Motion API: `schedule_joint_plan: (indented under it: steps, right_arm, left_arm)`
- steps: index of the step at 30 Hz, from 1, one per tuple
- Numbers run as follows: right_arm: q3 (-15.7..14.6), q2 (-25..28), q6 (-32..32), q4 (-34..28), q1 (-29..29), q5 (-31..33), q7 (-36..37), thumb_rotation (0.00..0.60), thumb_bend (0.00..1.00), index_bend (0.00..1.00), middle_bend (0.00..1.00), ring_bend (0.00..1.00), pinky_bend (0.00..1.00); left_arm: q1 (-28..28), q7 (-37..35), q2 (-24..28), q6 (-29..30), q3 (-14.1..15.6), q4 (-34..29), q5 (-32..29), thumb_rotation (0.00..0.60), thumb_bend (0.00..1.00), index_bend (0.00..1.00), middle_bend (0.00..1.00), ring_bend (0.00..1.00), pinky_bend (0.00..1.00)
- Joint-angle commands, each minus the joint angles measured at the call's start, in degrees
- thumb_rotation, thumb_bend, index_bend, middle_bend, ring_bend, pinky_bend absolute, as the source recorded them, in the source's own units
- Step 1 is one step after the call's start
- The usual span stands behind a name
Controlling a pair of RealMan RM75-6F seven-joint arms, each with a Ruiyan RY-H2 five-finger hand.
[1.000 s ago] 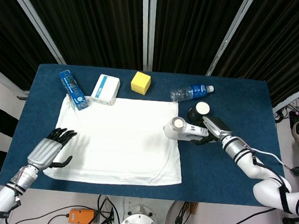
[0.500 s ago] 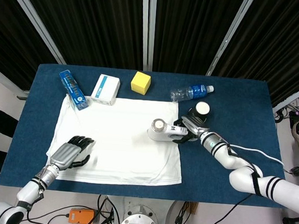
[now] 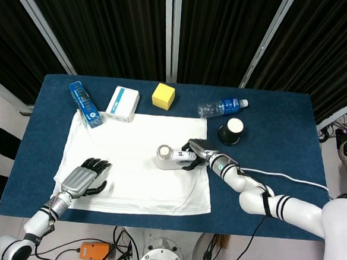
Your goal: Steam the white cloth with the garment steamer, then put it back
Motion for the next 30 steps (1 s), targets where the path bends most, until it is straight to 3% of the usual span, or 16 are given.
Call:
schedule_joint_plan:
  steps: [1, 16, 23, 30]
  right_arm:
    - [-0.4, -0.1, -0.4, -1.3, 0.3, -0.6, -0.4, 0.6, 0.35, 0.97, 0.9, 0.94, 0.77]
    - [-3.5, 5.2, 3.4, -13.3, -4.1, -11.6, -0.5, 0.6, 0.35, 0.97, 0.9, 0.94, 0.77]
    - [-0.2, 3.4, 7.3, -6.9, -4.2, -9.6, 1.3, 0.6, 0.35, 0.97, 0.9, 0.94, 0.77]
    - [1.0, -3.4, 7.4, 3.1, -1.9, -6.6, 0.1, 0.6, 0.35, 0.97, 0.9, 0.94, 0.76]
  left_arm:
    - [-0.1, 0.2, -0.1, 0.2, 0.1, -0.1, -0.2, 0.008, 0.37, 0.07, 0.06, 0.0, 0.0]
    - [-0.8, 0.5, -0.4, 0.7, 0.5, 0.0, -0.1, 0.037, 0.37, 0.07, 0.06, 0.0, 0.0]
    - [-1.2, 0.7, -0.4, 1.0, 0.5, -0.2, -0.1, 0.041, 0.37, 0.07, 0.06, 0.0, 0.0]
    - [-1.5, 0.9, -0.2, 1.2, 0.6, -0.5, -0.2, 0.046, 0.37, 0.07, 0.06, 0.0, 0.0]
